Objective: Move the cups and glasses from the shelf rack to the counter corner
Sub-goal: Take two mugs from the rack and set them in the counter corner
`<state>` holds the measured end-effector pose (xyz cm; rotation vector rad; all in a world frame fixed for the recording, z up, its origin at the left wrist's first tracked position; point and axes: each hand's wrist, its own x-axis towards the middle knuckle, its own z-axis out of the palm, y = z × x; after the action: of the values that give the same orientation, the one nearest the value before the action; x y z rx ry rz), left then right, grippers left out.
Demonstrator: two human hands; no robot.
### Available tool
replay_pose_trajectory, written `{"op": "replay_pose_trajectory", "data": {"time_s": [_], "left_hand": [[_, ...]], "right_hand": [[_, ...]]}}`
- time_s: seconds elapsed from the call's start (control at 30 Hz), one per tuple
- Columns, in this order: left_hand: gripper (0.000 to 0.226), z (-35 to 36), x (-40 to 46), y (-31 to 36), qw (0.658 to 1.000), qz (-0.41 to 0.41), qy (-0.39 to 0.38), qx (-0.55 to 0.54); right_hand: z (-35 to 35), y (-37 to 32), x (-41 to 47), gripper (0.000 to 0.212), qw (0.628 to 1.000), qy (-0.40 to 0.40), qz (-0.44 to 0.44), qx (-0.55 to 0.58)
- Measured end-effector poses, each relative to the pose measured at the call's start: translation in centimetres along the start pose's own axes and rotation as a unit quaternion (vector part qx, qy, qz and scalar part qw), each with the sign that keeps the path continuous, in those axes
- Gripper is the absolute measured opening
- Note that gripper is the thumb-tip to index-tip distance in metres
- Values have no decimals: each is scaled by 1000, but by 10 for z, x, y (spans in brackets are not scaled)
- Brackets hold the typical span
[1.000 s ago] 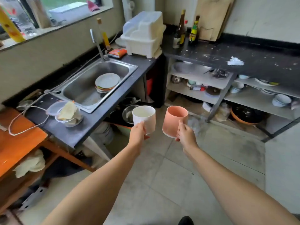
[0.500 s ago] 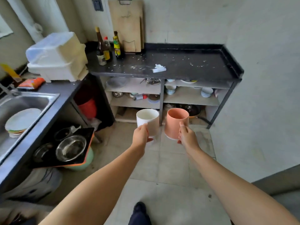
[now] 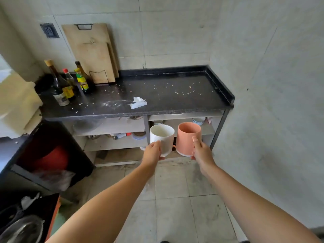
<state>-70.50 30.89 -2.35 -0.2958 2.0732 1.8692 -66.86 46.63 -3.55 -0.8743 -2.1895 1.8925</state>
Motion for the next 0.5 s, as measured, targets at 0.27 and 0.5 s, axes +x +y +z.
{"op": "replay_pose_trajectory", "data": {"time_s": [0.27,0.5], "left_hand": [[27,69,100,46,999,-38,-21,-14],[29,154,203,82,999,-37,-11,-24]], "right_hand": [[-27,-26,120,39,999,25,21,1],[-69,-50,257,40,999,12,38,-8]]}}
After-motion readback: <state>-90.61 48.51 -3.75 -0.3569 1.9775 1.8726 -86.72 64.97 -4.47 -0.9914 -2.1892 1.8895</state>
